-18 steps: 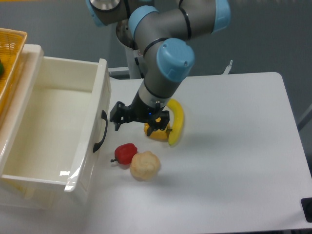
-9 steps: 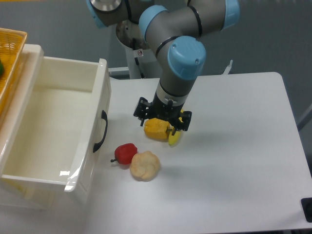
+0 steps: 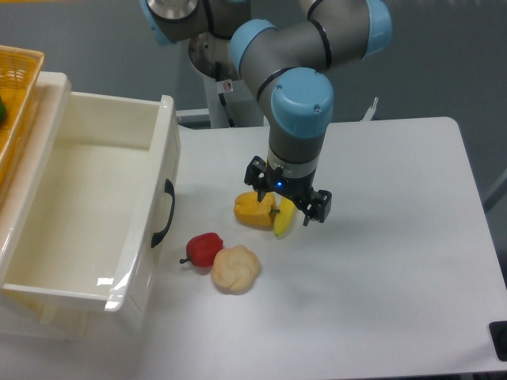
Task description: Slide open the top white drawer
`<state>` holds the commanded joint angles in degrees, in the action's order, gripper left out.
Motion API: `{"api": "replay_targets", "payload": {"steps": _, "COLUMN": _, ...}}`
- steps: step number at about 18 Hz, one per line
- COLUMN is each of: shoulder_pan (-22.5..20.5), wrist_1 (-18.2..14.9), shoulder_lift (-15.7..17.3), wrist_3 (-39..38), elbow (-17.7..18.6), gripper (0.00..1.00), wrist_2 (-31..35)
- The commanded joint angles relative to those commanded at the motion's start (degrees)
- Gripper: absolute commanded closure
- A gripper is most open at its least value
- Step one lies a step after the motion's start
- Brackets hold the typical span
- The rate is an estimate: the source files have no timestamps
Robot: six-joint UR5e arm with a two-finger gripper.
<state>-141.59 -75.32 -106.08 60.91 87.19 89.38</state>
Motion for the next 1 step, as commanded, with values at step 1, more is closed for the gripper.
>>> {"api": "replay_targets", "payload": {"steps": 1, "shoulder_pan": 0.00, "wrist_1": 0.09, "shoulder_lift": 0.09, "wrist_3": 0.00, "elbow": 0.09, "gripper": 0.00, "wrist_2": 0.00}}
